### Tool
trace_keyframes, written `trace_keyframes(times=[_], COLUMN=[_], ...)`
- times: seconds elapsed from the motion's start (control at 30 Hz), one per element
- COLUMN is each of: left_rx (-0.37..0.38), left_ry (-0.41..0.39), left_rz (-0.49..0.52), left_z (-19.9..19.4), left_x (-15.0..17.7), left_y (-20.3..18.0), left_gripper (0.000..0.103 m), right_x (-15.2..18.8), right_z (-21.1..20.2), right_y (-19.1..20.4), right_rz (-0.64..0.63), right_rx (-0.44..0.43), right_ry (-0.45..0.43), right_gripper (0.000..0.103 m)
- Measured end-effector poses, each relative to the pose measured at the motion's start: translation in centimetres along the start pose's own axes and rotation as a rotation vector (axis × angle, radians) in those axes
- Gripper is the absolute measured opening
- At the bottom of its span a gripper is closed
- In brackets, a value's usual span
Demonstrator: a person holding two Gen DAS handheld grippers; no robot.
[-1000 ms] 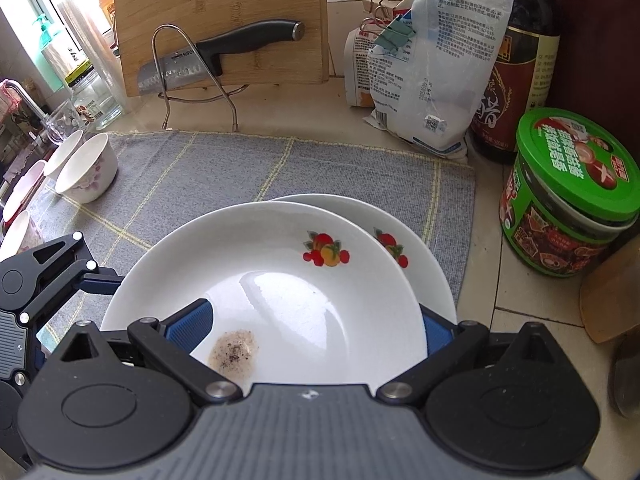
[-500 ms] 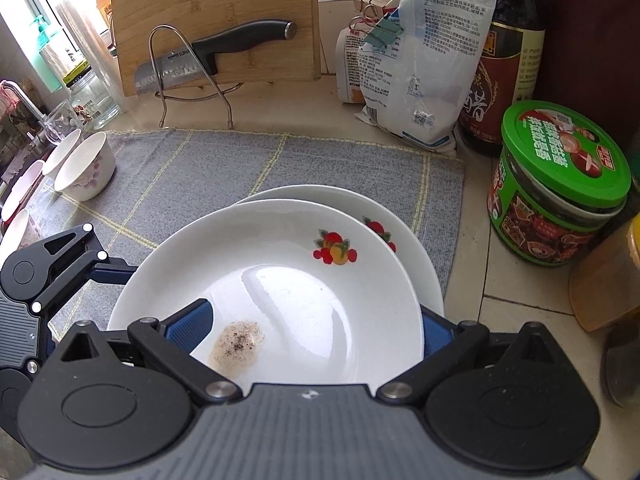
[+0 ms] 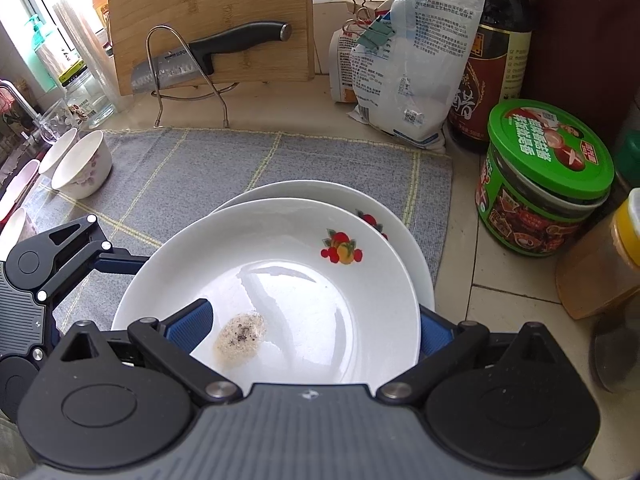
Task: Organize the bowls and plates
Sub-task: 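Lower the stained plate onto the plate stack with the right gripper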
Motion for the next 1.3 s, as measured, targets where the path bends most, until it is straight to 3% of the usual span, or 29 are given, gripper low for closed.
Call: trace_keyframes(times=[0.87, 1.3], left_rx=[0.005, 0.001], left_ry=[-0.014, -0.021], left_rz=[0.001, 0.018], left_z=[0.3, 0.3], left_x=[0.4, 0.6], left_y=[0.1, -0.1], left_gripper=[0.103, 0.103], right_x=[0.7, 0.7], right_z=[-1.5, -1.4], right_y=[0.8, 2.2], right_rz=[-0.002, -0.08], right_rx=[0.086, 0.169], right_ry=[0.009, 0.062], right_gripper=[0.103, 0.103])
Point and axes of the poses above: each gripper's, at about its wrist camera, not at the fingertips, and z roughly the way its jaws point, y to its left, x to its underside, the point moved 2 cm from there along z, roughly the way its jaws point, and after that the axes turned 12 degrees about -y, right-handed, at the moved point
